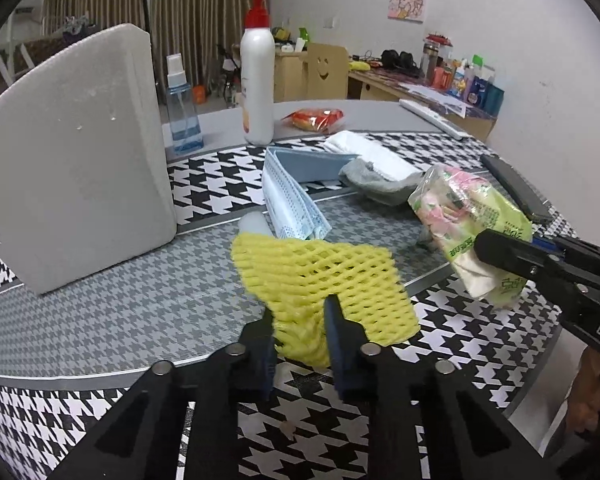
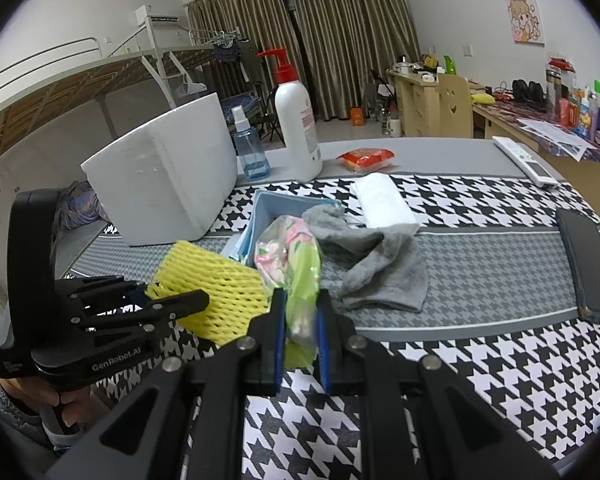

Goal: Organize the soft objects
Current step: 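Grasp the yellow foam net with the left gripper while the right gripper holds the snack bag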

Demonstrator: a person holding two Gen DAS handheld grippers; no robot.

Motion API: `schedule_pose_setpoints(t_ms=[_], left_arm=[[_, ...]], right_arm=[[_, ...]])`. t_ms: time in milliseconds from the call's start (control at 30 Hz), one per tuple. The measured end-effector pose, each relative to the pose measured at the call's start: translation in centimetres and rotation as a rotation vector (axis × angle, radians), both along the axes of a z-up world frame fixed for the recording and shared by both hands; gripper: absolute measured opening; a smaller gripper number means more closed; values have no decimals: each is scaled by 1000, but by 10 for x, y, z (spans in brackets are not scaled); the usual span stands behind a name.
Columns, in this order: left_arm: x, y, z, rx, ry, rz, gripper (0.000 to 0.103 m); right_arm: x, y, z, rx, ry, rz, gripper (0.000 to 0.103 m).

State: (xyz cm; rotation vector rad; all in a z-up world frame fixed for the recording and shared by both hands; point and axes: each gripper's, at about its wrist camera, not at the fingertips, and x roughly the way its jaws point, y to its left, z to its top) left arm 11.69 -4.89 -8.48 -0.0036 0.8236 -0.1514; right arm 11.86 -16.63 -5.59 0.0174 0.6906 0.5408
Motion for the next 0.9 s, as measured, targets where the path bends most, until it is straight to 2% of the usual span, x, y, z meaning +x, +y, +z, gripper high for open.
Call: schedule_pose_setpoints(t_ms=[300,500,900], left_arm=[[-16,1,14,-12,-60,-20,16],[-30,6,28,16,-116,-5,15],[-55,18,49,24,-206,0,13]], right_arm=[[-8,2,6,0,-20,-1,17],[-16,6,13,0,-41,2,17],[-27,19,26,3,-79,10,17]])
